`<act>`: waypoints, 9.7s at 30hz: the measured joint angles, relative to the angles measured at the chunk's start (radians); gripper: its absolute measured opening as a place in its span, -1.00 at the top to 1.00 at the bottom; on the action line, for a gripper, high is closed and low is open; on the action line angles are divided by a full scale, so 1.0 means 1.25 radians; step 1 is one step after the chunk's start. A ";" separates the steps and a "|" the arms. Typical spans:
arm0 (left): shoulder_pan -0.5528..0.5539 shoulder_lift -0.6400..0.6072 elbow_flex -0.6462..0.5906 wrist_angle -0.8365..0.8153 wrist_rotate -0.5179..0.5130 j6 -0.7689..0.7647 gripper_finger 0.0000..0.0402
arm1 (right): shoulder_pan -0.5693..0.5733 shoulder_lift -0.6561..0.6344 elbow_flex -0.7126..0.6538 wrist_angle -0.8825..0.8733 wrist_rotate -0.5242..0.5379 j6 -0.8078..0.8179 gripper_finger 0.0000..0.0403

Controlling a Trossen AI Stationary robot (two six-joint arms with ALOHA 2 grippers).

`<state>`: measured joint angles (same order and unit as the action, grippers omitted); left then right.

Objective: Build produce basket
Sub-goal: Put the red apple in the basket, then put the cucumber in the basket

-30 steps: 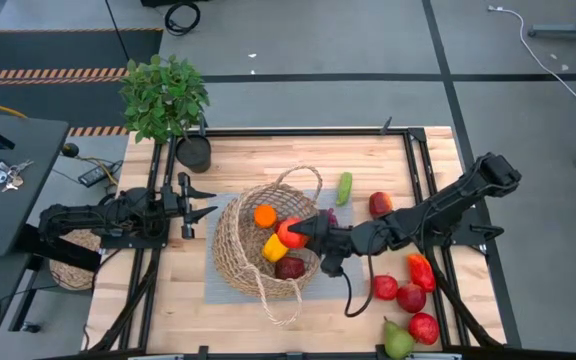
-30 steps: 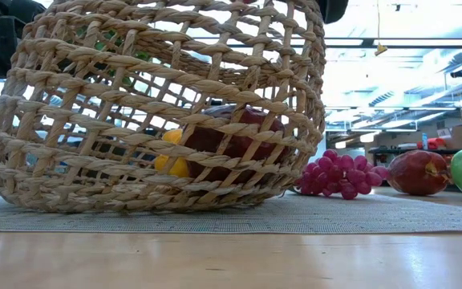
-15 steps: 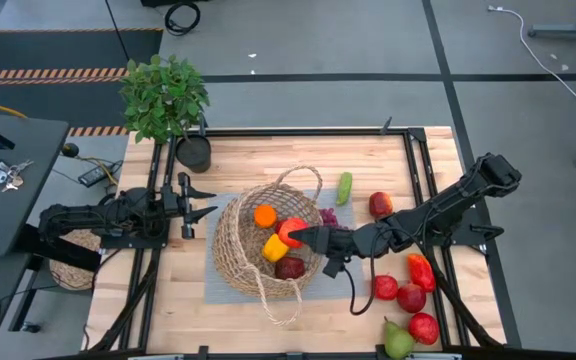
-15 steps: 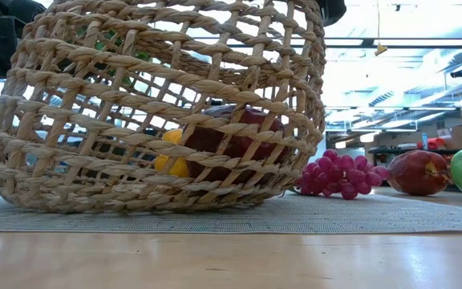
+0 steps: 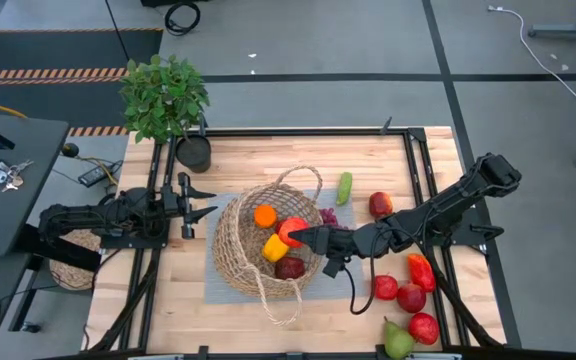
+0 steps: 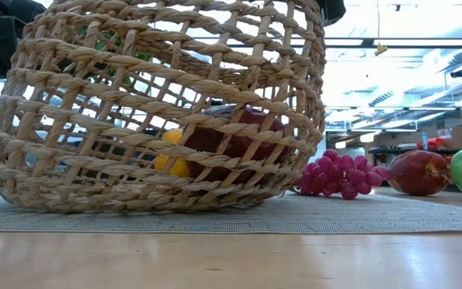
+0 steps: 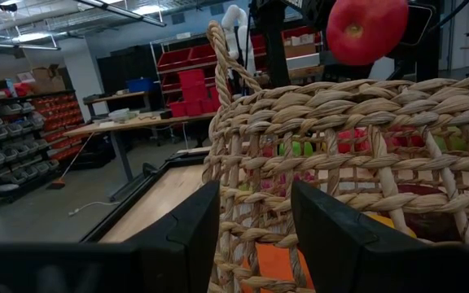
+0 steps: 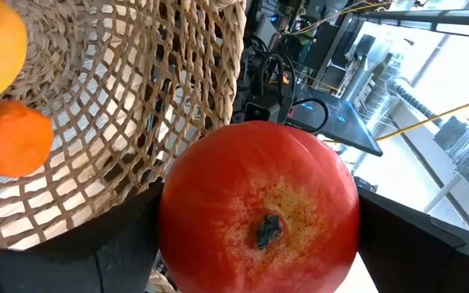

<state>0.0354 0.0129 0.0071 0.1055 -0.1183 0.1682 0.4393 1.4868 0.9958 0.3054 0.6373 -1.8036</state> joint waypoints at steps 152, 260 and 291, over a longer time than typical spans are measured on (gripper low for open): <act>0.000 0.010 0.000 0.000 0.000 0.000 0.20 | -0.146 0.043 0.430 -0.751 0.000 1.449 -0.97; 0.000 0.010 0.000 0.000 0.000 0.000 0.20 | -0.532 -0.280 -0.195 -0.491 -0.226 1.840 0.24; 0.000 0.010 0.000 0.000 0.000 0.000 0.20 | -0.174 -0.377 -0.194 0.052 -0.091 1.463 0.22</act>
<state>0.0360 0.0258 0.0071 0.1059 -0.1181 0.1684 0.2220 1.0161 0.7532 0.3706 0.5240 0.0257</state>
